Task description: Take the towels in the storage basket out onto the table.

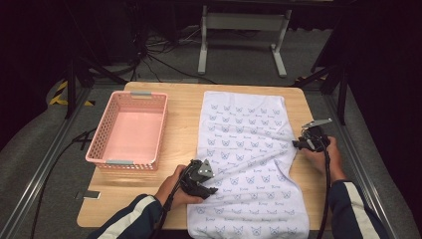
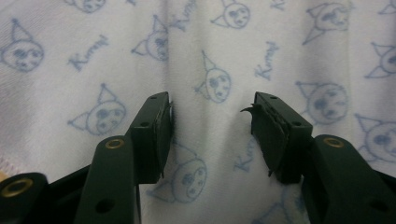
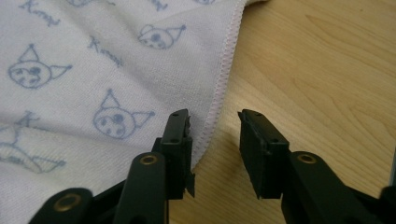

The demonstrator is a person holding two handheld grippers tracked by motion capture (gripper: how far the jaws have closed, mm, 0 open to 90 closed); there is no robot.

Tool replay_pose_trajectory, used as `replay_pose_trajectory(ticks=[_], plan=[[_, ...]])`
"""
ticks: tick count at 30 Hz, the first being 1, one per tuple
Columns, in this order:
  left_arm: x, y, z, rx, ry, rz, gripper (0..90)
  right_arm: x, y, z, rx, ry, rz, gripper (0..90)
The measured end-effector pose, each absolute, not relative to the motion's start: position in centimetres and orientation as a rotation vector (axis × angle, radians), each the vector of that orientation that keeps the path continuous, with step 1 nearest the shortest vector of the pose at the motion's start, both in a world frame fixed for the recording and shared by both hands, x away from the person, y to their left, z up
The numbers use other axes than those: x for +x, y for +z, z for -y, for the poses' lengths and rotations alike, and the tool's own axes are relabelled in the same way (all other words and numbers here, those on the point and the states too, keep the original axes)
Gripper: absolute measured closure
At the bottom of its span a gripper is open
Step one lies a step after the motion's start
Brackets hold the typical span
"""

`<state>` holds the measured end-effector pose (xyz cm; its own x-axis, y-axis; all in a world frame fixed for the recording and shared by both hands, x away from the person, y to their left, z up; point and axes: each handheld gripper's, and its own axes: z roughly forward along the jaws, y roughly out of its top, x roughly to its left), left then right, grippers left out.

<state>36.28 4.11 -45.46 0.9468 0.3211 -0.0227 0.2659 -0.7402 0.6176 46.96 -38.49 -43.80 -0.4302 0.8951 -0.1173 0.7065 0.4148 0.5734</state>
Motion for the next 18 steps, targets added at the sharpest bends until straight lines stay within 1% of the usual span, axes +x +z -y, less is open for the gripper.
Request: replay_pose_trajectory(ticks=[1,2,4,5,6,8,9,10,11,13,14,16,18], plan=[[36.7,-44.8,-4.0,2.398,0.151,-0.402,44.7,47.1,-43.7,38.4,1.371,0.626,-2.28,58.6],[37.2,-44.2,-3.9,2.365,0.165,-0.426,41.5,47.3,-43.4,38.2,1.36,0.664,-2.287,56.6],[39.2,-43.3,-3.4,2.305,0.157,-0.508,32.9,47.8,-42.8,38.0,1.358,0.708,-2.25,53.3],[39.9,-43.2,-3.2,2.293,0.178,-0.53,31.7,48.0,-42.5,37.8,1.352,0.736,-2.227,52.5],[40.9,-43.0,-2.9,2.277,0.221,-0.55,30.9,48.2,-42.3,37.7,1.359,0.751,-2.211,51.5],[43.5,-42.8,-2.3,2.213,0.227,-0.631,30.0,49.0,-41.8,37.3,1.359,0.795,-2.17,50.9],[43.5,-42.8,-2.3,2.213,0.227,-0.631,28.7,49.0,-41.8,37.3,1.359,0.795,-2.17,50.9],[44.8,-42.8,-2.0,2.21,0.274,-0.672,28.7,49.4,-41.6,37.1,1.354,0.813,-2.144,51.1],[45.5,-42.8,-2.0,2.197,0.268,-0.704,29.7,49.8,-41.6,37.0,1.349,0.825,-2.132,51.5],[47.8,-42.8,-1.8,2.163,0.32,-0.767,29.7,50.6,-41.6,37.0,1.354,0.847,-2.134,49.7],[48.6,-42.8,-2.0,2.15,0.319,-0.79,31.5,51.1,-41.6,37.0,1.357,0.848,-2.119,50.6],[50.1,-43.0,-2.1,2.147,0.354,-0.839,31.8,51.8,-41.7,37.0,1.349,0.871,-2.124,49.2],[51.9,-43.3,-2.6,2.14,0.347,-0.902,32.5,52.4,-41.8,36.9,1.349,0.854,-2.112,51.7]])
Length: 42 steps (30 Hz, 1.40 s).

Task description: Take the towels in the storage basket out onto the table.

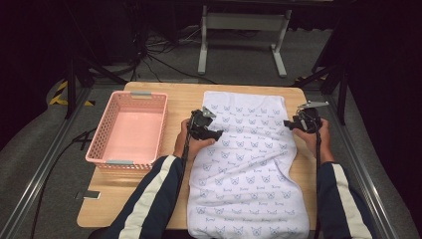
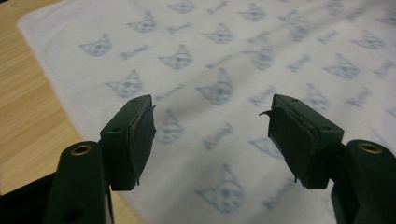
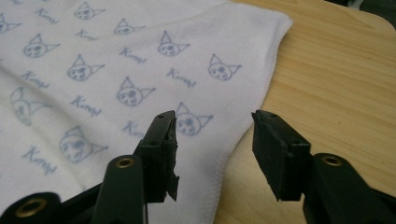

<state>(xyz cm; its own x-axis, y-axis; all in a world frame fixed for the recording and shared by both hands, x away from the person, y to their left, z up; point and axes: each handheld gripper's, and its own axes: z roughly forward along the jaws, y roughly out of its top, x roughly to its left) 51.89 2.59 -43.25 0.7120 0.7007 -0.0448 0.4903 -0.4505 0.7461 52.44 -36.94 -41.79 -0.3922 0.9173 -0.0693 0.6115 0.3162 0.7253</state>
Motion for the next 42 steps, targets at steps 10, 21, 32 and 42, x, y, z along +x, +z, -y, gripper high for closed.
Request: replay_pose_trajectory(ticks=[10,21,32,42], plan=[[56.6,-45.1,-3.0,2.13,0.375,-1.119,39.5,55.3,-42.3,36.2,1.373,0.803,-2.098,56.5],[57.2,-45.7,-2.2,2.223,0.392,-1.06,60.3,55.9,-44.0,34.7,1.378,0.745,-2.187,59.8],[55.0,-45.2,-2.7,2.302,0.343,-1.005,67.1,53.7,-44.4,34.9,1.396,0.787,-2.256,62.7],[51.0,-45.5,-3.4,2.297,0.346,-0.956,67.8,49.4,-44.6,34.4,1.307,0.818,-2.321,63.6]])
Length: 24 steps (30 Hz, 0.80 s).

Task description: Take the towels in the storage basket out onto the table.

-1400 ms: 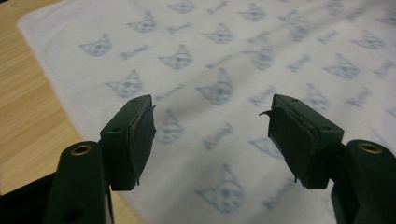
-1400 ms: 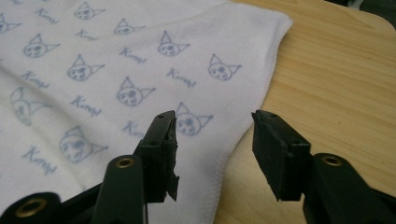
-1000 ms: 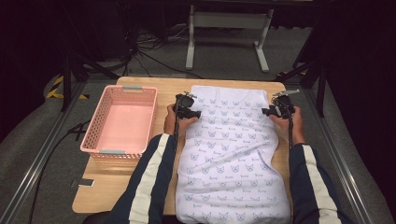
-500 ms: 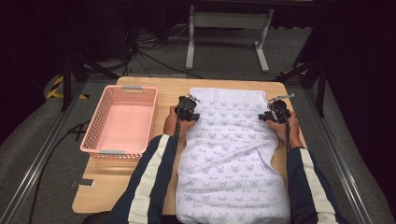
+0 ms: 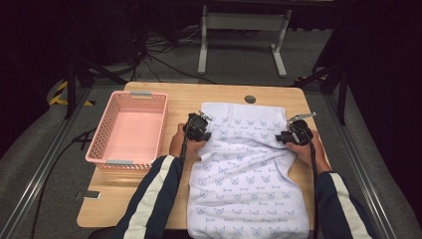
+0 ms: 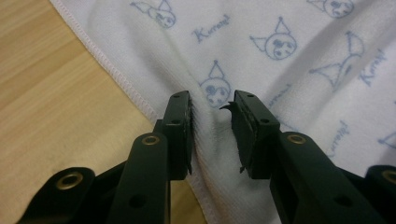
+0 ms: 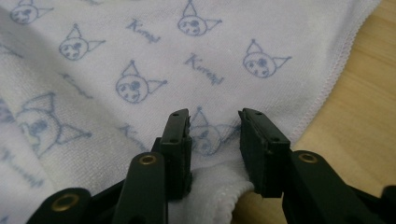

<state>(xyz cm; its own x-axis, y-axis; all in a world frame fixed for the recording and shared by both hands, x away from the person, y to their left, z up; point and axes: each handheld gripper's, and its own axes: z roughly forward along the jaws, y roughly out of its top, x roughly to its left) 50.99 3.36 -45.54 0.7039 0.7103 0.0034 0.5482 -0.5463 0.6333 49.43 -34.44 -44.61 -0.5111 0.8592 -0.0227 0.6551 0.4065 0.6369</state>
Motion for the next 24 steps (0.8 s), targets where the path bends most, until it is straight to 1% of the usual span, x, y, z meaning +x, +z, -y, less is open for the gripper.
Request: replay_pose_trajectory(ticks=[2,4,6,8,9,10,12,13,14,15,16,17,18,22,24], plan=[[50.1,-45.4,-3.4,2.321,0.327,-0.937,70.0,48.6,-44.6,34.2,1.297,0.818,-2.341,64.1],[49.2,-45.2,-3.4,2.35,0.308,-0.917,70.1,47.8,-44.4,34.0,1.274,0.798,-2.373,64.5],[48.1,-44.9,-3.4,2.401,0.258,-0.887,70.4,46.8,-44.4,33.8,1.254,0.792,-2.402,64.5],[47.7,-44.9,-3.5,2.41,0.252,-0.883,70.4,46.2,-44.3,33.7,1.24,0.785,-2.421,64.5],[47.3,-44.9,-3.6,2.39,0.229,-0.899,68.9,45.8,-44.2,33.8,1.234,0.78,-2.437,64.4],[47.2,-45.0,-3.8,2.369,0.211,-0.909,61.7,45.2,-44.0,33.8,1.23,0.759,-2.481,63.5],[47.9,-45.1,-3.9,2.326,0.243,-0.948,61.0,45.2,-43.9,33.8,1.221,0.74,-2.497,61.7],[47.9,-45.1,-3.9,2.326,0.243,-0.948,58.2,45.4,-43.8,33.9,1.223,0.733,-2.489,60.7],[48.2,-45.0,-4.1,2.285,0.262,-0.959,58.2,45.4,-43.8,33.9,1.223,0.733,-2.489,60.7],[48.7,-44.9,-4.3,2.243,0.282,-0.981,51.8,45.8,-43.6,34.0,1.217,0.748,-2.475,58.5],[49.1,-44.8,-4.3,2.221,0.301,-0.998,50.4,46.2,-43.4,34.1,1.222,0.762,-2.455,57.3],[49.6,-44.7,-4.4,2.193,0.323,-0.993,47.0,47.1,-43.0,34.3,1.222,0.771,-2.411,55.8],[49.9,-44.7,-4.5,2.162,0.308,-1.011,47.0,47.1,-43.0,34.3,1.222,0.771,-2.411,55.8],[52.4,-44.9,-4.6,2.104,0.371,-1.08,37.6,49.5,-42.2,35.1,1.288,0.837,-2.268,52.6],[53.7,-45.4,-4.8,2.094,0.32,-1.103,38.1,50.8,-42.2,35.6,1.309,0.857,-2.218,51.7]])
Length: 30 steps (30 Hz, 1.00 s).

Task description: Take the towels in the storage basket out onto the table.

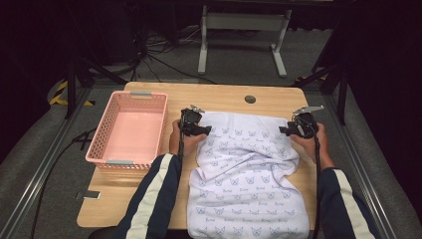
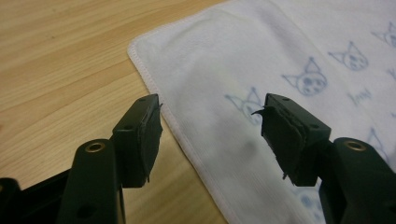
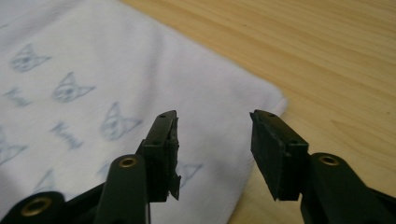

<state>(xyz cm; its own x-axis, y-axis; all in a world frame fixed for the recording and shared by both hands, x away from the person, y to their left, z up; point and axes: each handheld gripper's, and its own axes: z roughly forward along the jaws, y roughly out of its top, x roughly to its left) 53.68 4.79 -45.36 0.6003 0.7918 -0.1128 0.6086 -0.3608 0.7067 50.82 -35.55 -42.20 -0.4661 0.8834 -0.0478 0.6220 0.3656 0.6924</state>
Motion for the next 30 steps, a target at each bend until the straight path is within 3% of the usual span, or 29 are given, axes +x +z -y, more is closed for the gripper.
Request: replay_pose_trajectory(ticks=[8,12,17,19,24,26,30], plan=[[56.2,-46.4,-3.9,2.097,0.342,-1.137,35.6,55.1,-44.3,36.2,1.456,0.748,-2.15,49.8],[56.7,-46.3,-3.7,2.126,0.391,-1.154,35.6,55.8,-44.6,35.8,1.49,0.746,-2.119,44.3],[56.8,-46.1,-3.6,2.159,0.381,-1.128,42.5,56.0,-44.7,36.0,1.537,0.775,-2.115,44.9],[56.8,-45.9,-3.7,2.173,0.369,-1.11,51.6,56.0,-44.6,35.9,1.522,0.771,-2.136,51.3],[56.8,-45.7,-3.8,2.201,0.303,-1.066,85.2,55.7,-44.3,35.3,1.479,0.809,-2.236,78.5],[56.6,-45.6,-3.5,2.226,0.328,-1.058,86.4,55.7,-44.2,35.0,1.469,0.808,-2.265,85.8],[56.3,-45.2,-3.1,2.233,0.366,-1.038,86.7,55.3,-44.0,34.8,1.443,0.833,-2.28,87.8]])
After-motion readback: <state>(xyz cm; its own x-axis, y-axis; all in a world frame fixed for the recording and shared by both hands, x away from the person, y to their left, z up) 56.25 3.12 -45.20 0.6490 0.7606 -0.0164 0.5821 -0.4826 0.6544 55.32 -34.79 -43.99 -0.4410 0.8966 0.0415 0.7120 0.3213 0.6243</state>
